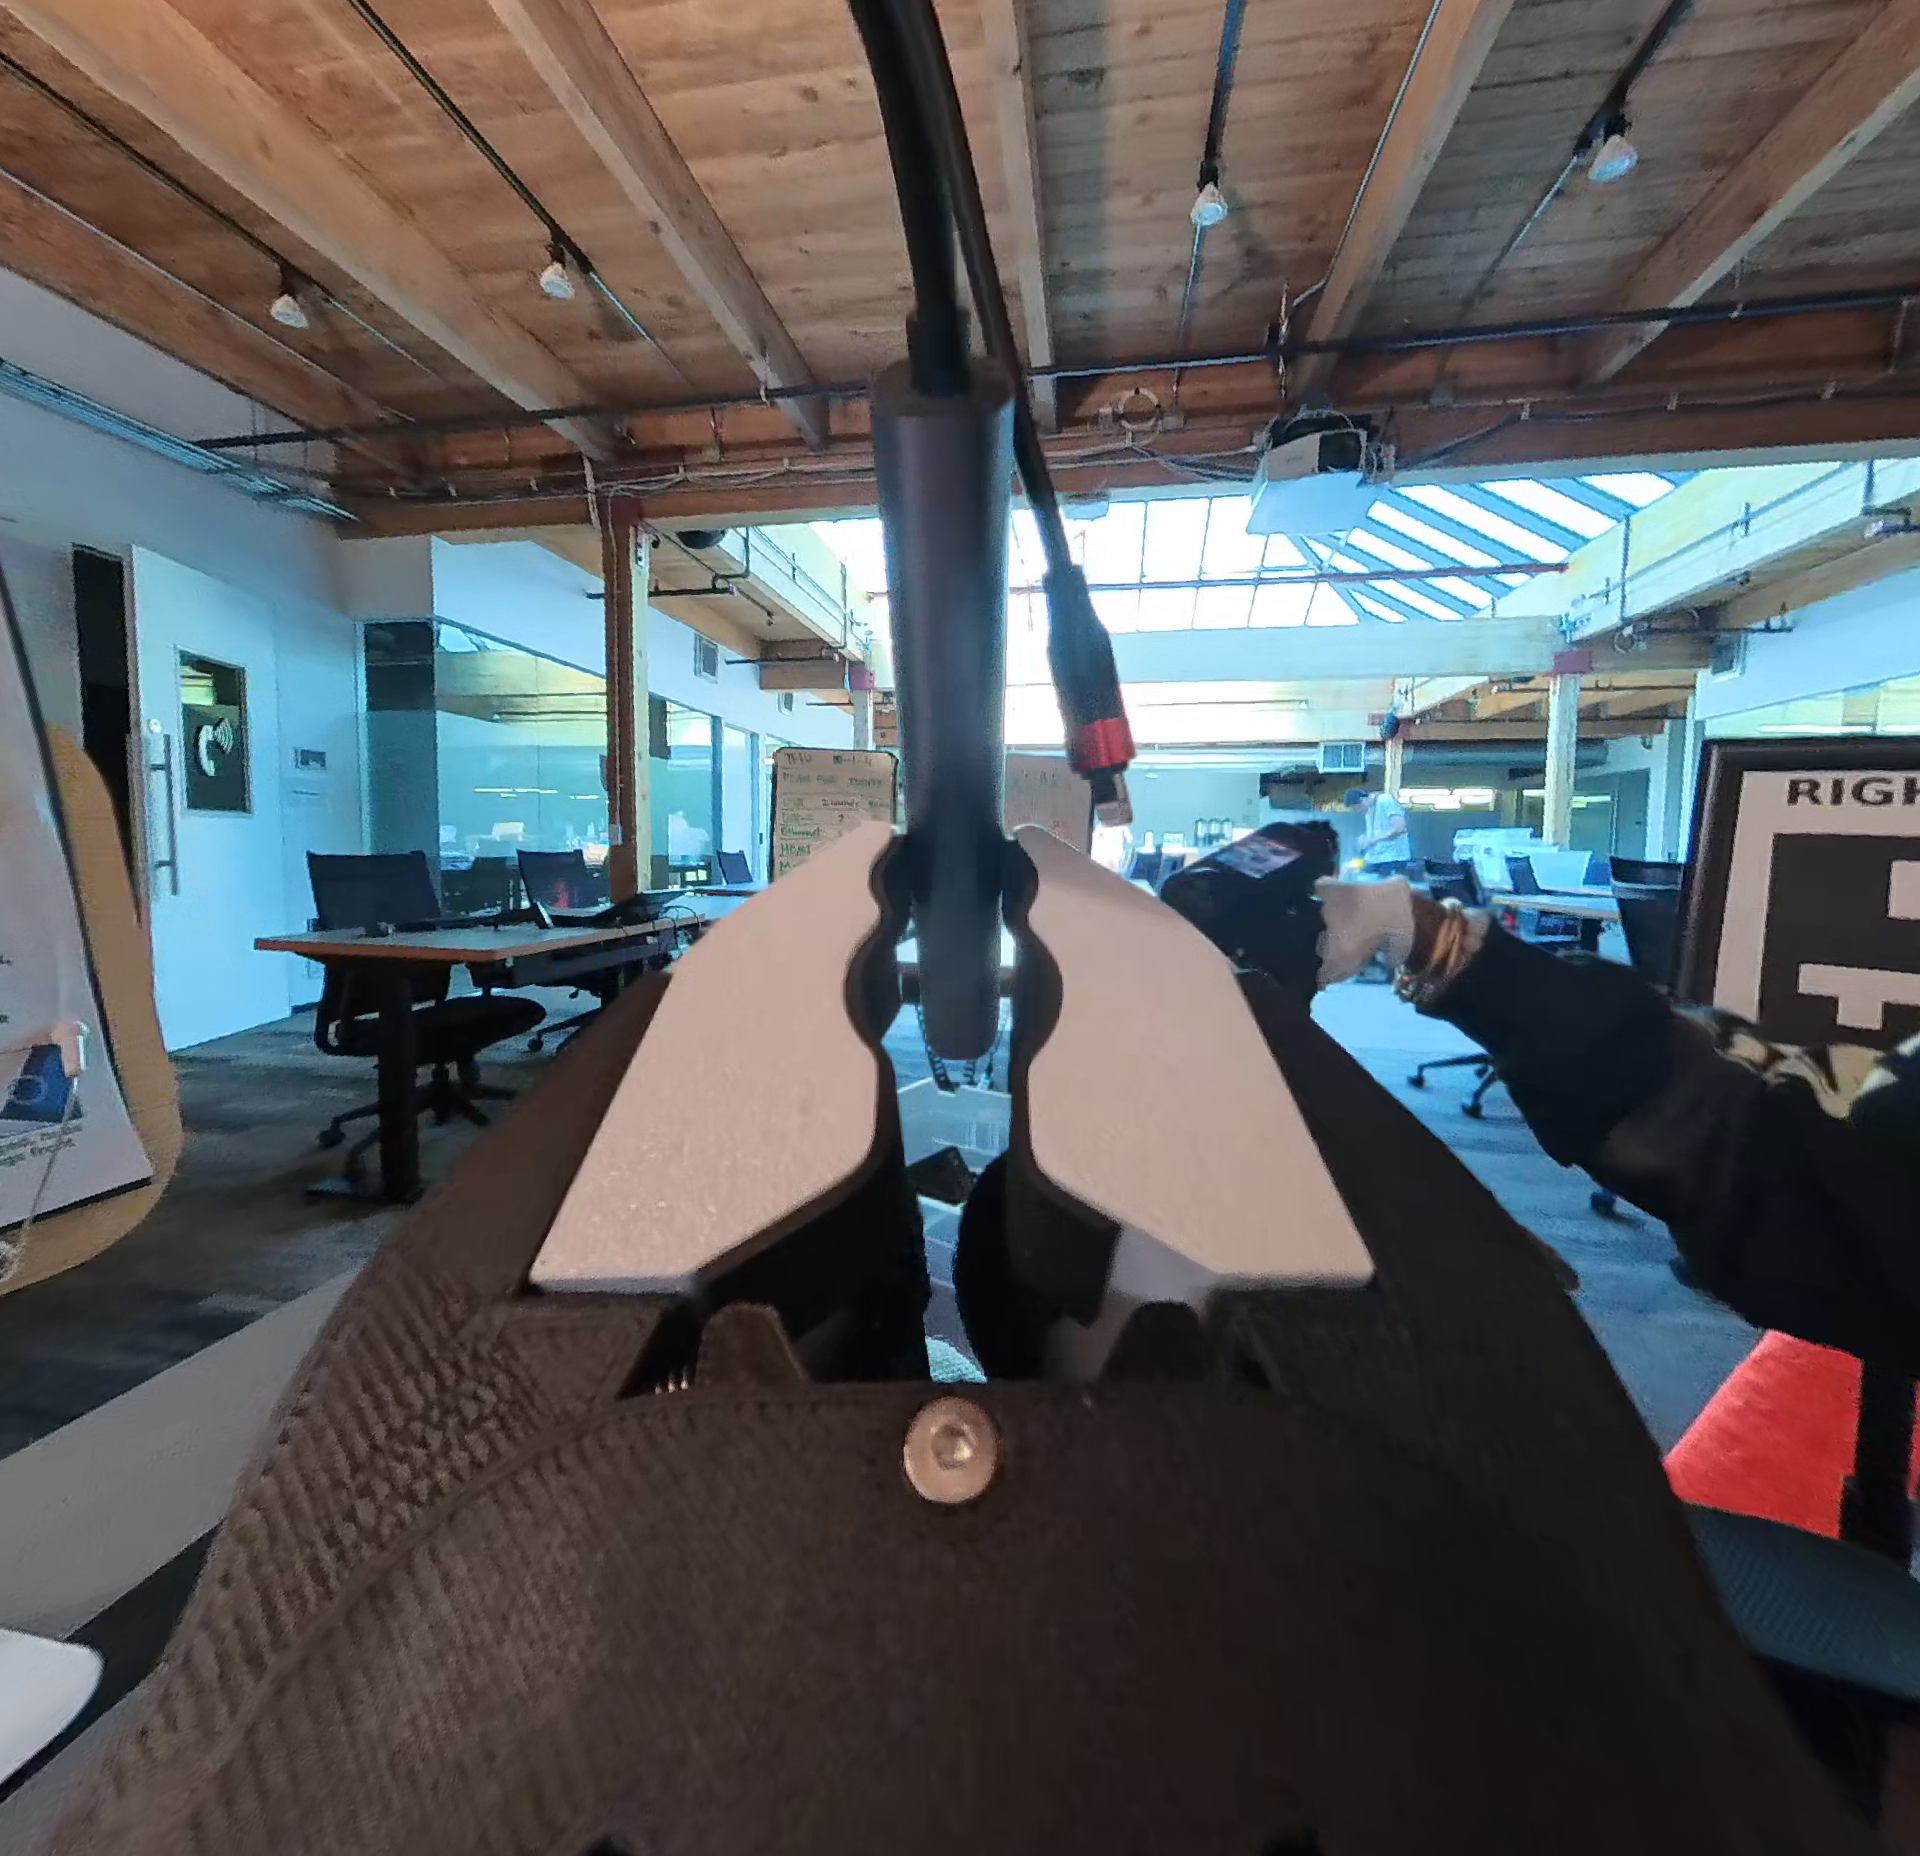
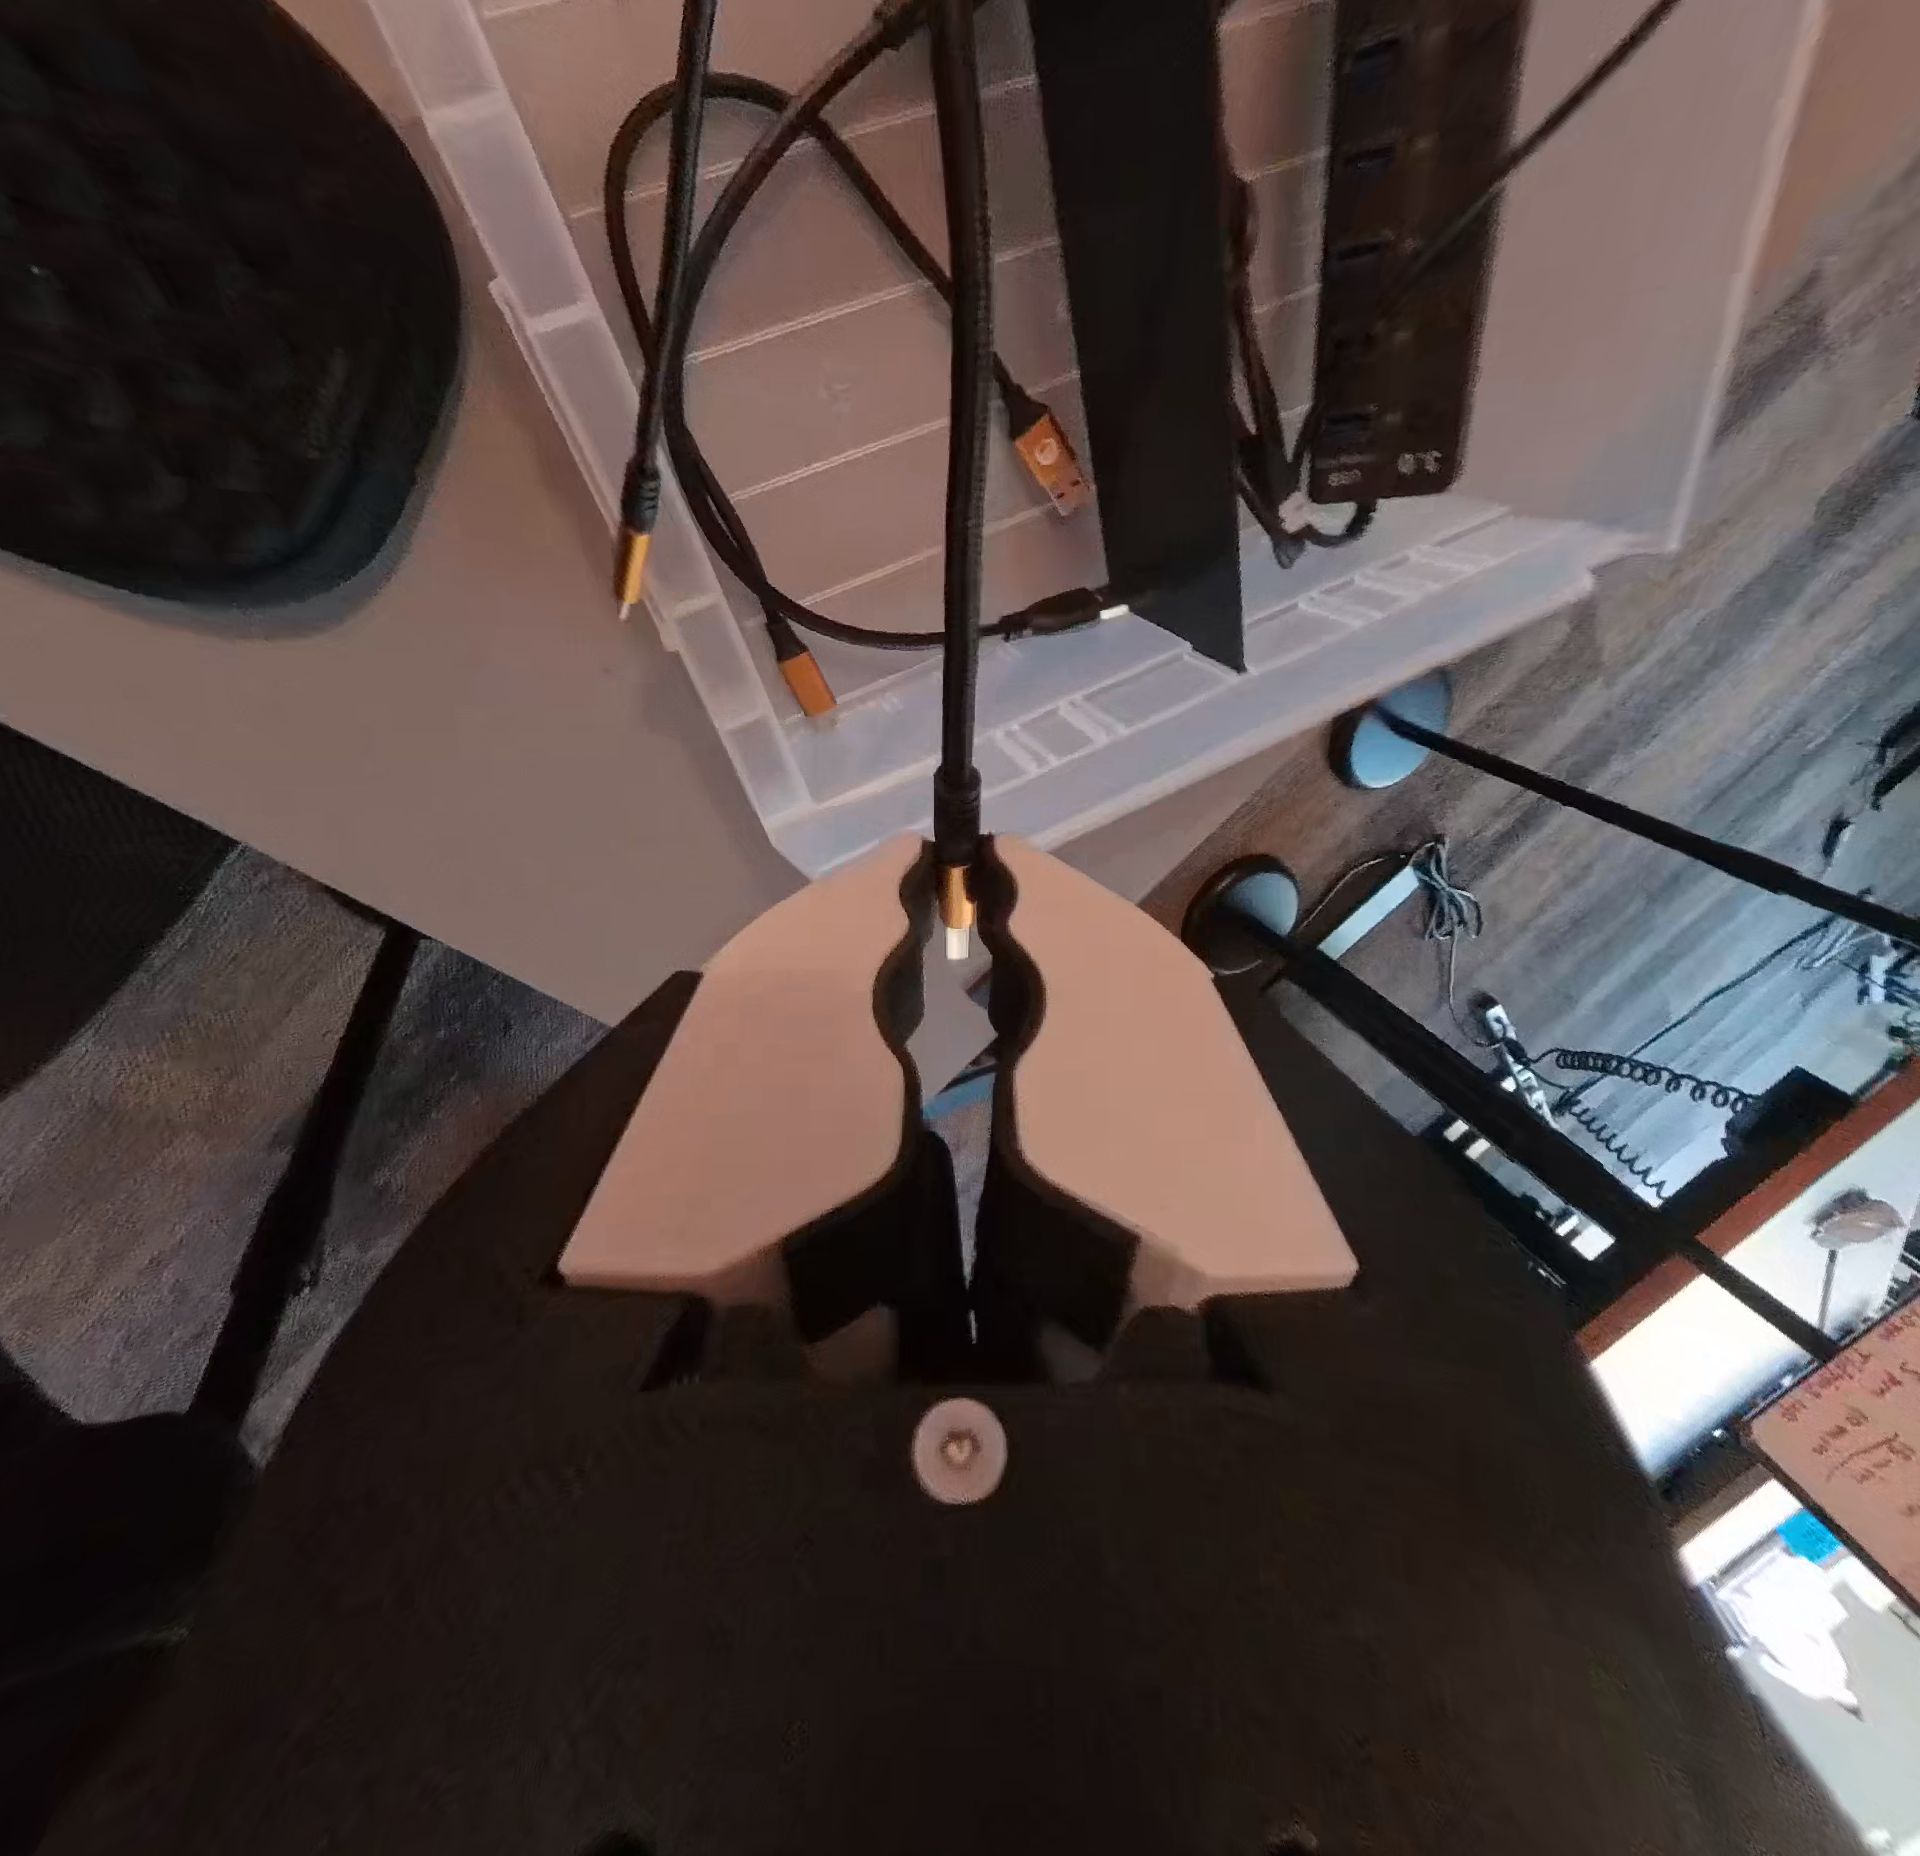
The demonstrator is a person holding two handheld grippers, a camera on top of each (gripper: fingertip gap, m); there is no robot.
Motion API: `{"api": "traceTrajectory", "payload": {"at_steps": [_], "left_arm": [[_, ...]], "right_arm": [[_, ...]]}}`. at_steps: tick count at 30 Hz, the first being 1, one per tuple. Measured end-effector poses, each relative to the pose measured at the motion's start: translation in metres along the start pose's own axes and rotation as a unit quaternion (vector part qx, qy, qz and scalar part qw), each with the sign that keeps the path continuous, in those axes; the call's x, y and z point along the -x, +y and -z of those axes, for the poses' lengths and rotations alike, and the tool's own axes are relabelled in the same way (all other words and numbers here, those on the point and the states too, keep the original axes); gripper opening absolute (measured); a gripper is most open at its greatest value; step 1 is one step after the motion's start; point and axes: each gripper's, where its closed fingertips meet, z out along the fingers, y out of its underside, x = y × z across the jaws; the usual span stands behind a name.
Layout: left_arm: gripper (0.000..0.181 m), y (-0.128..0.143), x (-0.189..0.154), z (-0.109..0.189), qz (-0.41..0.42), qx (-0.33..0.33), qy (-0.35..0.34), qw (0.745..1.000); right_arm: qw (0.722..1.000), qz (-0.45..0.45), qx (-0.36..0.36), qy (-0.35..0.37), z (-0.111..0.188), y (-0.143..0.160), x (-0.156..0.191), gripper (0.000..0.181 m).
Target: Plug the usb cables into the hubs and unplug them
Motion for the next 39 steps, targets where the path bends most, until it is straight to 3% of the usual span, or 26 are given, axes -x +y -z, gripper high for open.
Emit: {"api": "traceTrajectory", "payload": {"at_steps": [4, 6, 9, 13, 19, 22, 24, 28, 30, 32, 34, 39], "left_arm": [[0.016, 0.006, -0.003, -0.003, -0.017, 0.022, 0.001, 1.000], [0.016, 0.007, -0.004, -0.004, -0.019, 0.025, 0.005, 0.999], [0.016, 0.008, -0.004, -0.004, -0.016, 0.025, 0.005, 1.000], [0.016, 0.009, -0.001, -0.003, -0.014, 0.024, 0.002, 1.000], [0.016, 0.008, -0.002, -0.003, -0.016, 0.024, 0.004, 1.000], [0.016, 0.008, -0.002, -0.004, -0.014, 0.026, 0.005, 1.000], [0.016, 0.010, -0.002, -0.004, -0.011, 0.029, 0.005, 1.000], [0.016, 0.017, 0.001, -0.005, -0.002, 0.039, 0.004, 0.999], [0.016, 0.021, 0.002, -0.005, 0.001, 0.044, 0.003, 0.999], [0.016, 0.024, 0.002, -0.006, 0.003, 0.048, 0.004, 0.999], [0.016, 0.024, 0.002, -0.006, 0.003, 0.048, 0.004, 0.999], [0.016, 0.024, 0.001, -0.006, 0.004, 0.048, 0.008, 0.999]], "right_arm": [[0.999, 0.022, 0.044, -0.021, -0.034, -0.020, -0.002, 0.007], [0.998, 0.021, 0.062, 0.009, -0.047, -0.026, -0.017, 0.007], [0.996, 0.024, 0.061, 0.066, -0.047, -0.032, -0.048, 0.007], [0.987, 0.097, 0.107, 0.066, -0.054, -0.028, -0.060, 0.006], [0.974, 0.134, 0.160, -0.089, -0.103, -0.021, -0.015, 0.007], [0.971, 0.119, 0.179, -0.103, -0.125, -0.017, -0.008, 0.007], [0.975, 0.094, 0.167, -0.111, -0.135, -0.021, -0.004, 0.010], [0.984, 0.040, 0.136, -0.110, -0.131, -0.027, -0.007, 0.045], [0.991, 0.015, 0.084, -0.103, -0.123, -0.039, -0.009, 0.055], [0.994, 0.013, 0.004, -0.104, -0.115, -0.060, -0.005, 0.052], [0.990, 0.033, -0.054, -0.128, -0.114, -0.075, 0.013, 0.029], [0.983, 0.054, -0.047, -0.167, -0.140, -0.072, 0.046, 0.025]]}}
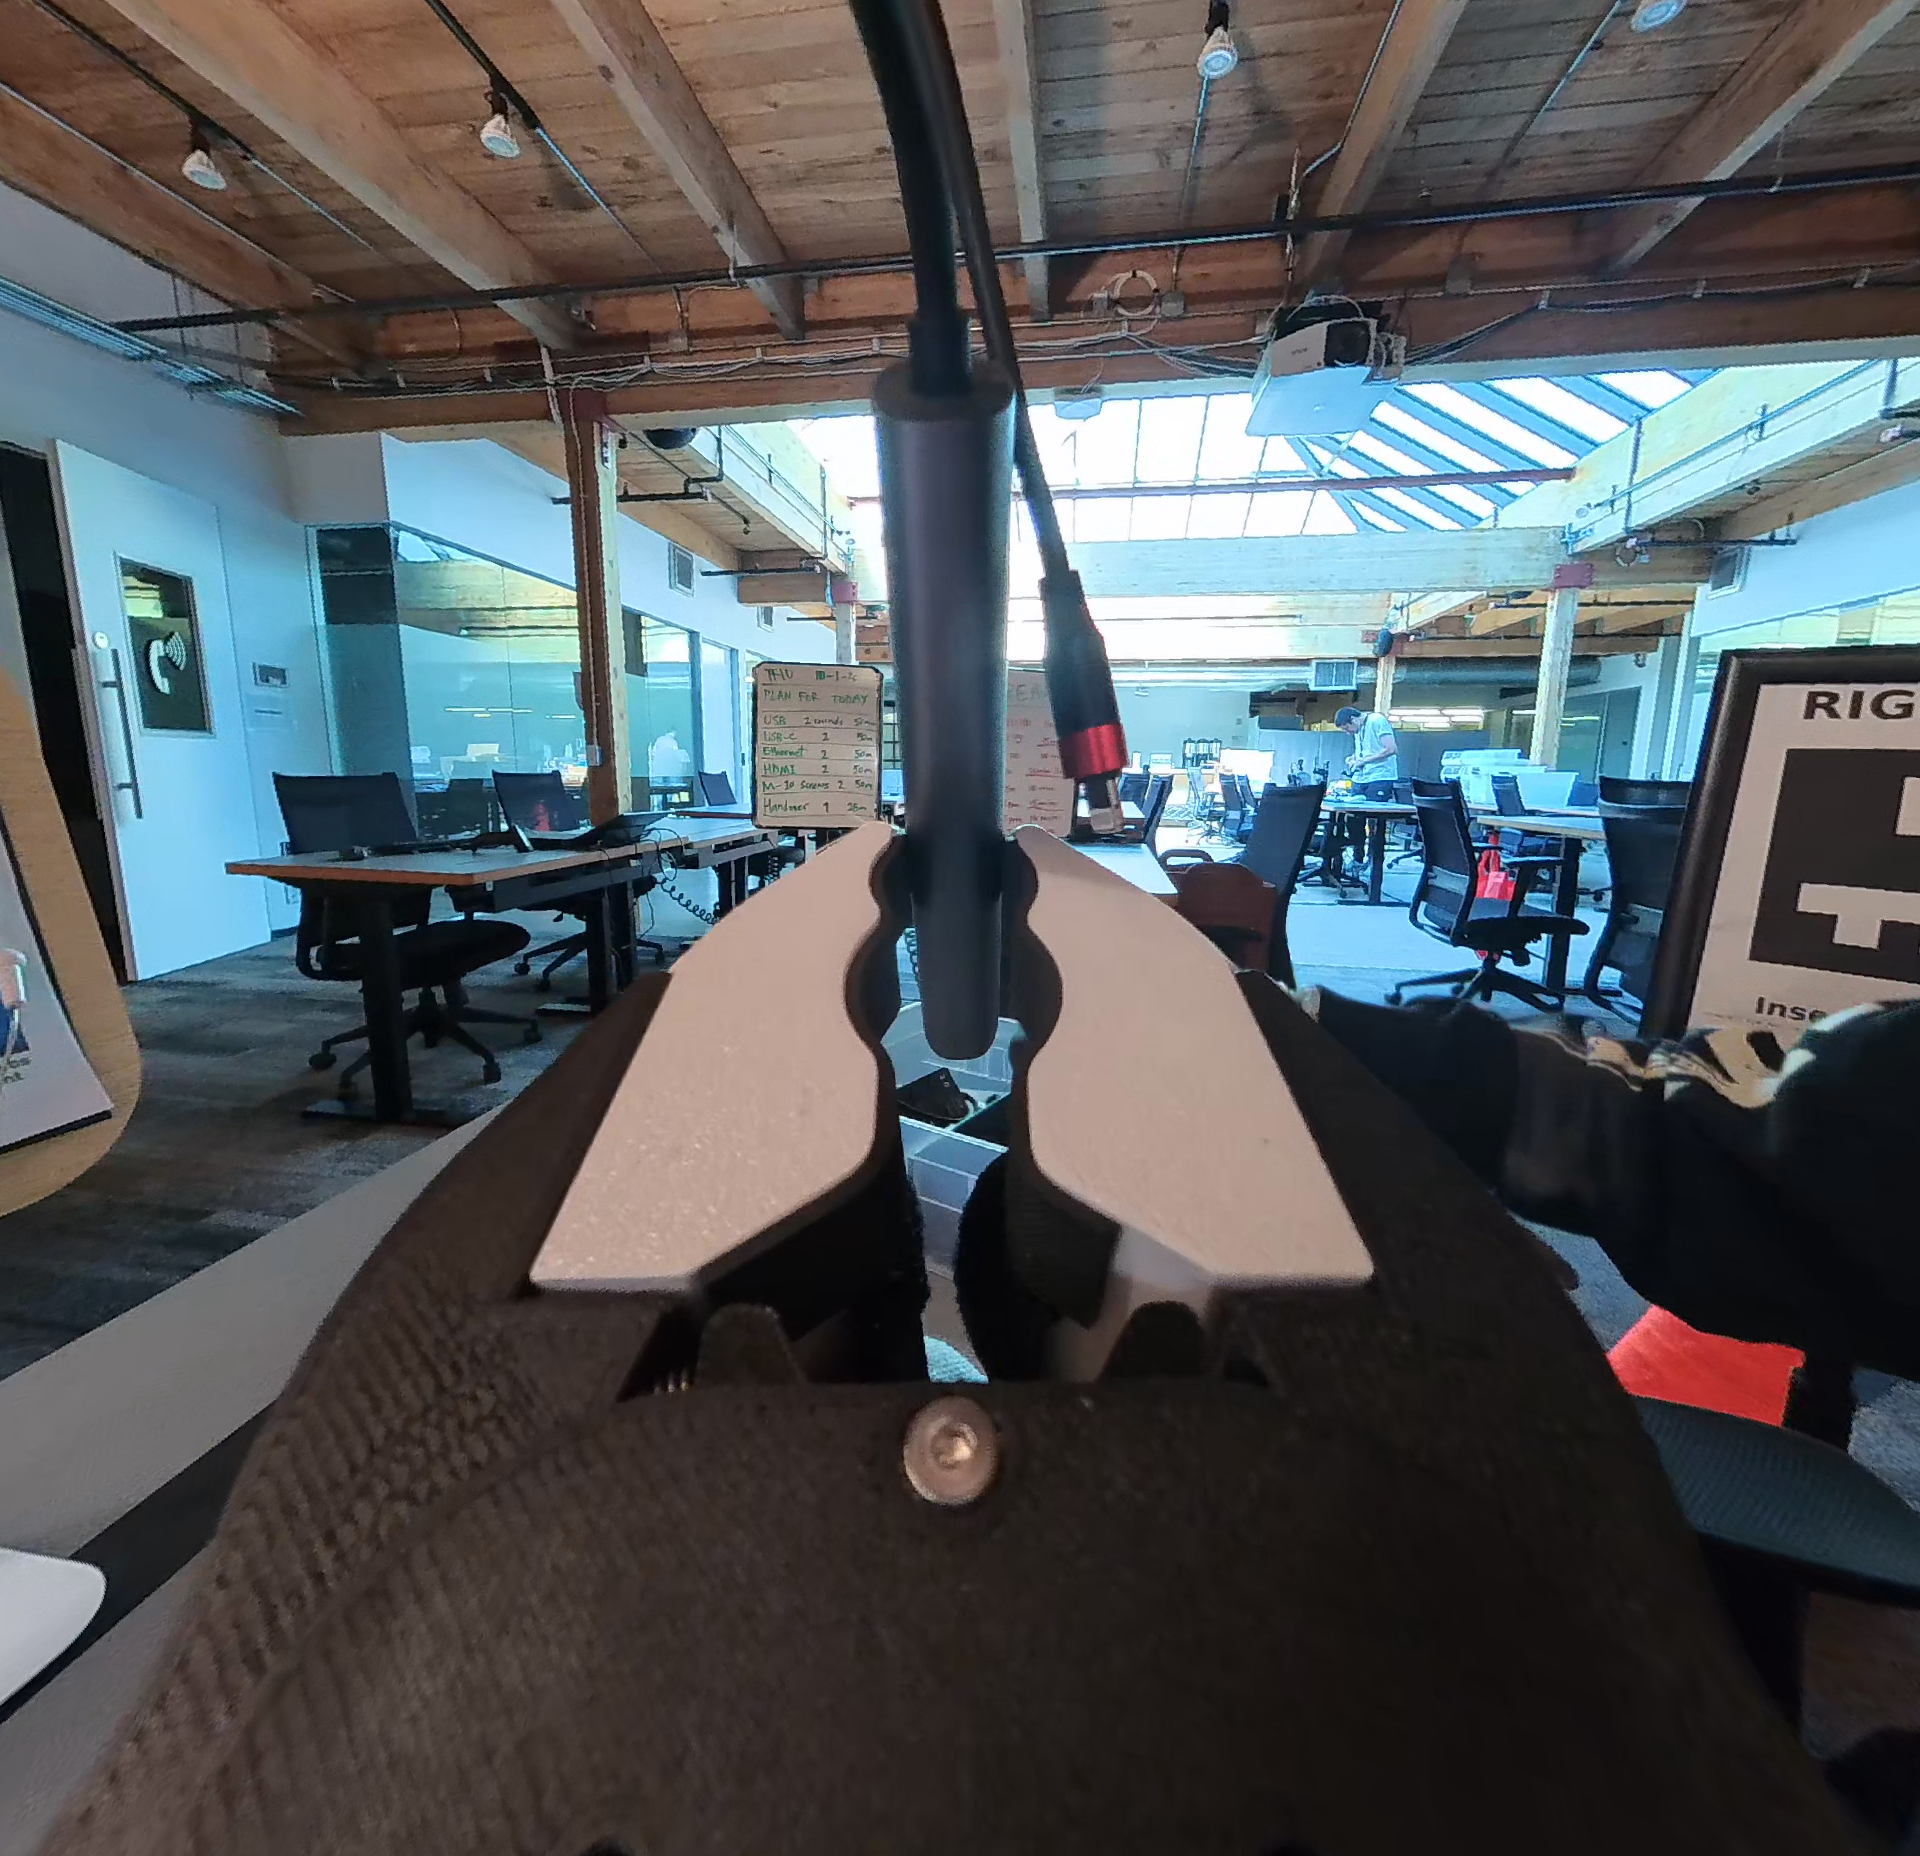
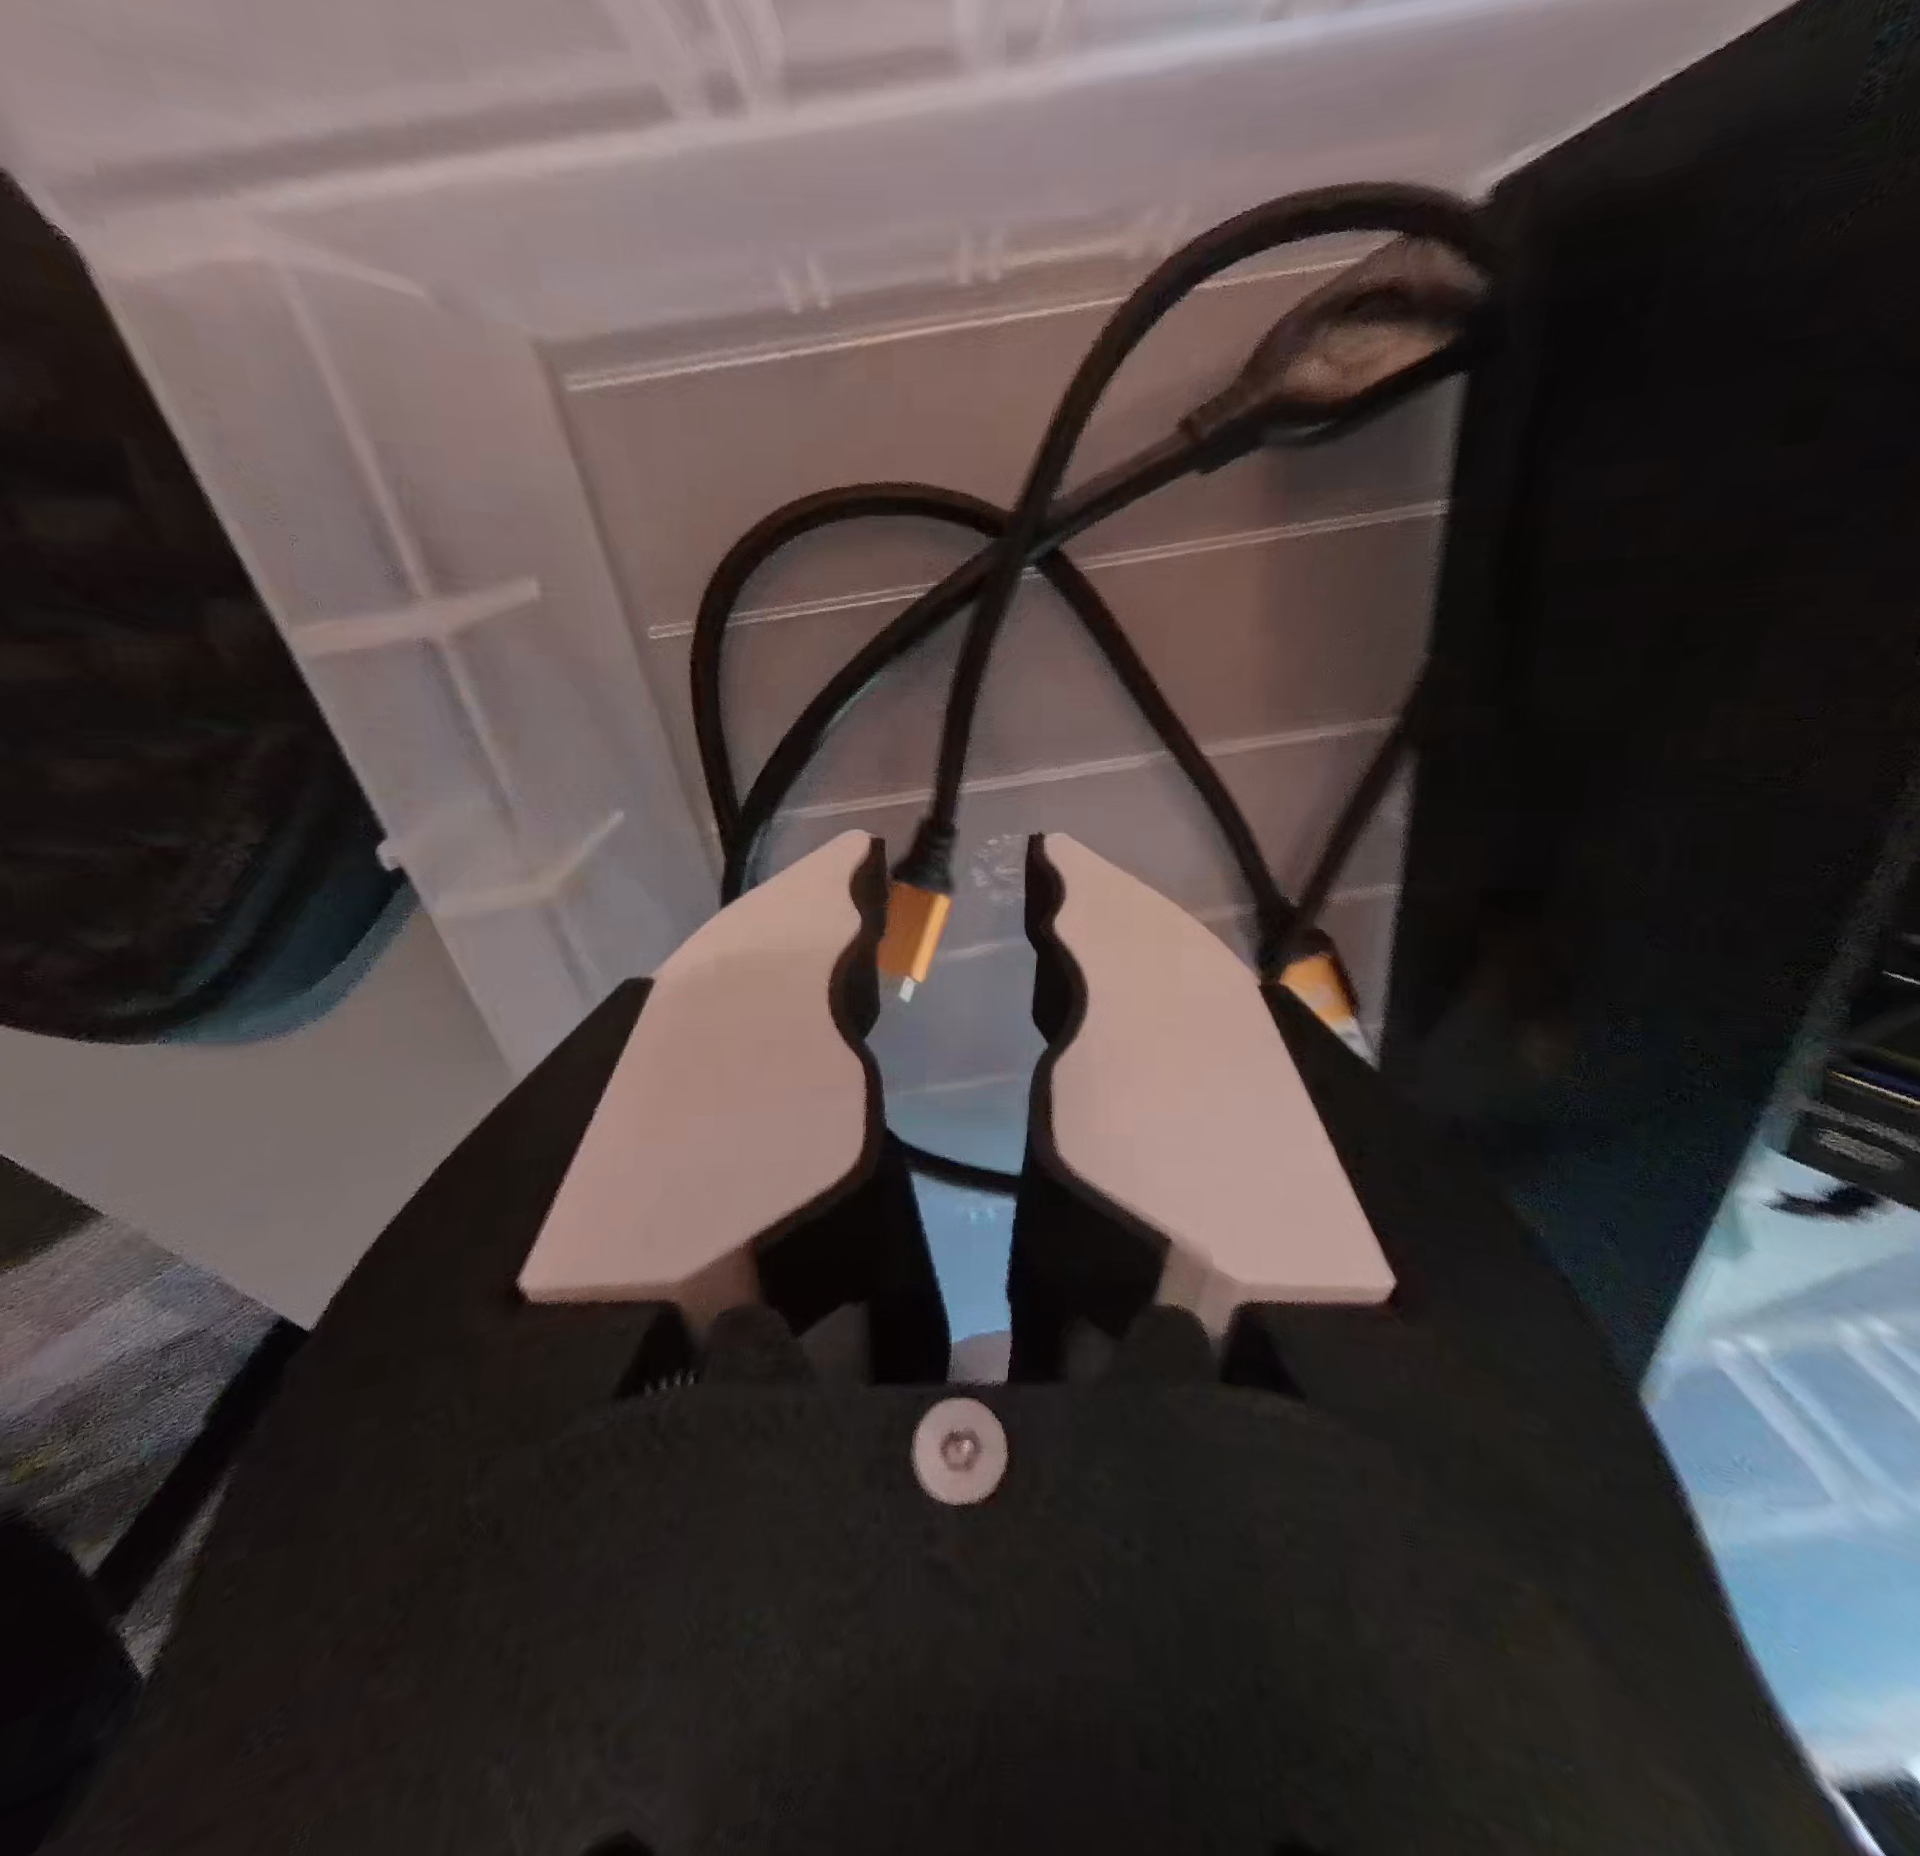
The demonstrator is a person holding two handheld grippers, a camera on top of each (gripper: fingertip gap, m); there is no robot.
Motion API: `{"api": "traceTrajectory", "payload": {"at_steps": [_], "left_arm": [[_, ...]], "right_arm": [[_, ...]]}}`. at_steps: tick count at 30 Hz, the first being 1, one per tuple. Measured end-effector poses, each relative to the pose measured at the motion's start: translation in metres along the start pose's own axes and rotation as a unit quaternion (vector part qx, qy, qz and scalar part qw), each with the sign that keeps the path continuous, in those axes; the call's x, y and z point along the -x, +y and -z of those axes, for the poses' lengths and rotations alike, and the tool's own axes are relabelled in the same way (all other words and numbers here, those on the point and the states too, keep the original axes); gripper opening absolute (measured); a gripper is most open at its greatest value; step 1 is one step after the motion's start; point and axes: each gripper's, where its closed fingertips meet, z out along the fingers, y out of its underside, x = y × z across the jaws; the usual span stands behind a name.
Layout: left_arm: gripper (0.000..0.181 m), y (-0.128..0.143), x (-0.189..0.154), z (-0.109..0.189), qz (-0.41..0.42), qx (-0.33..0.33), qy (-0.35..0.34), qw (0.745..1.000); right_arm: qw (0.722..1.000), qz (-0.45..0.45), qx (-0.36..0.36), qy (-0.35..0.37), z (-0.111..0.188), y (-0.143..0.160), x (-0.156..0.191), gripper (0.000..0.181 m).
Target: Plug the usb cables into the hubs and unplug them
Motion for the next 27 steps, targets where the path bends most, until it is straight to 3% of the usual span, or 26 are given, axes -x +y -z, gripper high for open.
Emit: {"api": "traceTrajectory", "payload": {"at_steps": [2, 4, 6, 9, 10, 11, 12, 13, 14, 17, 19, 20, 22, 24, 27], "left_arm": [[0.016, 0.001, 0.000, 0.000, 0.000, 0.005, 0.002, 1.000], [0.016, 0.006, -0.001, -0.002, 0.005, 0.018, 0.007, 1.000], [0.016, 0.013, -0.001, -0.003, 0.015, 0.045, 0.015, 0.999], [0.016, 0.027, -0.002, -0.005, 0.031, 0.085, 0.032, 0.995], [0.016, 0.031, -0.003, -0.005, 0.039, 0.097, 0.040, 0.994], [0.016, 0.036, -0.005, -0.006, 0.049, 0.108, 0.048, 0.992], [0.016, 0.041, -0.005, -0.006, 0.058, 0.119, 0.054, 0.990], [0.016, 0.046, -0.005, -0.007, 0.063, 0.125, 0.056, 0.989], [0.016, 0.050, -0.005, -0.008, 0.067, 0.129, 0.057, 0.988], [0.016, 0.060, -0.007, -0.009, 0.089, 0.133, 0.070, 0.985], [0.016, 0.063, -0.008, -0.010, 0.106, 0.131, 0.079, 0.982], [0.016, 0.064, -0.009, -0.010, 0.112, 0.132, 0.085, 0.981], [0.016, 0.065, -0.011, -0.010, 0.119, 0.135, 0.093, 0.979], [0.016, 0.067, -0.013, -0.010, 0.118, 0.145, 0.097, 0.978], [0.016, 0.065, -0.014, -0.010, 0.117, 0.145, 0.099, 0.978]], "right_arm": [[0.999, -0.005, -0.030, -0.028, -0.001, -0.004, 0.008, 0.008], [0.999, -0.020, 0.010, -0.023, 0.001, 0.011, 0.006, 0.008], [0.999, -0.036, 0.024, 0.020, 0.012, 0.015, -0.003, 0.021], [0.984, -0.055, -0.149, 0.081, 0.054, -0.047, -0.006, 0.029], [0.965, -0.050, -0.230, 0.118, 0.076, -0.077, -0.007, 0.034], [0.934, -0.042, -0.316, 0.164, 0.102, -0.108, -0.007, 0.020], [0.887, -0.034, -0.412, 0.204, 0.132, -0.140, -0.002, 0.031], [0.836, -0.022, -0.512, 0.198, 0.160, -0.171, 0.017, 0.026], [0.794, -0.015, -0.582, 0.175, 0.181, -0.194, 0.037, 0.020], [0.719, -0.019, -0.679, 0.146, 0.224, -0.238, 0.070, 0.025], [0.634, -0.005, -0.771, 0.052, 0.252, -0.264, 0.099, 0.029], [0.607, -0.015, -0.795, -0.013, 0.258, -0.276, 0.107, 0.034], [0.582, -0.036, -0.801, -0.132, 0.262, -0.295, 0.111, 0.044], [0.562, -0.031, -0.803, -0.198, 0.265, -0.307, 0.112, 0.032], [0.554, 0.000, -0.800, -0.231, 0.266, -0.313, 0.119, 0.008]]}}
